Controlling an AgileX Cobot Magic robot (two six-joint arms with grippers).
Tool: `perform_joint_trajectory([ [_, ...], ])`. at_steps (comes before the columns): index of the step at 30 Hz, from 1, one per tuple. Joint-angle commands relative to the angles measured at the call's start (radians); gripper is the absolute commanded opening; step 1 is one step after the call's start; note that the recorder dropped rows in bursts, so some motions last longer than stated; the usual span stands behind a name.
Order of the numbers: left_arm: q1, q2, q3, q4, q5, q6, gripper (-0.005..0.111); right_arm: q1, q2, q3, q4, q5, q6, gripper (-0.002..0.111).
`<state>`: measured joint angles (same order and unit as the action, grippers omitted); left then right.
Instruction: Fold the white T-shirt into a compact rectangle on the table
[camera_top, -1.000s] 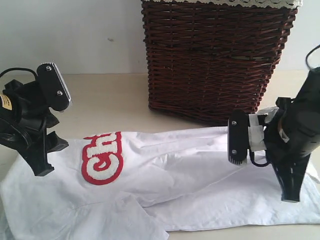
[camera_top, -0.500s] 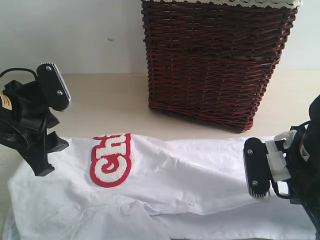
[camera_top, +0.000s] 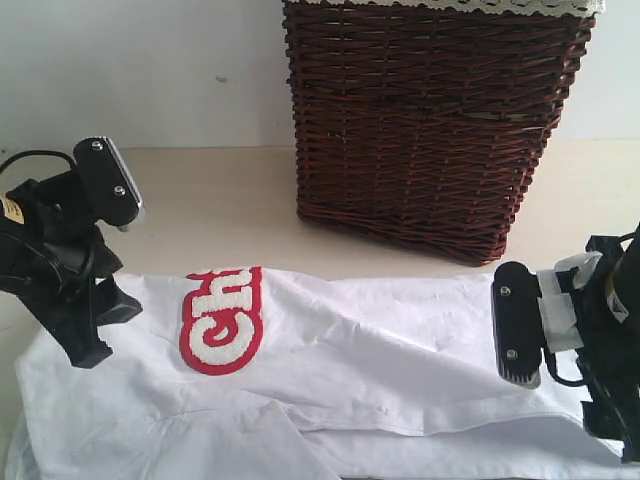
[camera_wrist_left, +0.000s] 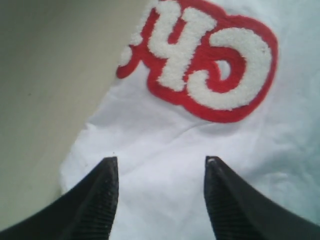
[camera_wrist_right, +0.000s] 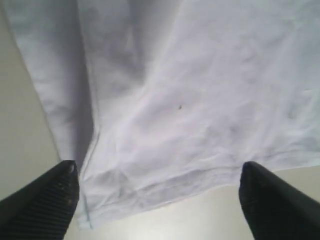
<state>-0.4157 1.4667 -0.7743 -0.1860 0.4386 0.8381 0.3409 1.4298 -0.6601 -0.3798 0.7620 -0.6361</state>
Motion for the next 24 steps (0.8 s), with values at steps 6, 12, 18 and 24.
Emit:
perform_joint_trajectory([
  [6,-0.075,0.078,0.015,-0.496,0.276,0.441,0.033,-0.005,-0.043,0.003,0.03,-0.184,0.355,0.002],
  [12,-0.116,0.08,0.021,-0.543,0.536,0.419,0.04,-0.005,-0.039,0.003,0.013,-0.256,0.379,0.002],
  [18,-0.378,0.08,0.103,-0.521,0.487,0.32,0.06,-0.005,-0.039,0.003,0.013,-0.306,0.414,0.002],
  [24,-0.58,0.08,0.192,-0.152,0.354,0.032,0.062,-0.005,-0.039,0.003,0.013,-0.324,0.445,0.002],
])
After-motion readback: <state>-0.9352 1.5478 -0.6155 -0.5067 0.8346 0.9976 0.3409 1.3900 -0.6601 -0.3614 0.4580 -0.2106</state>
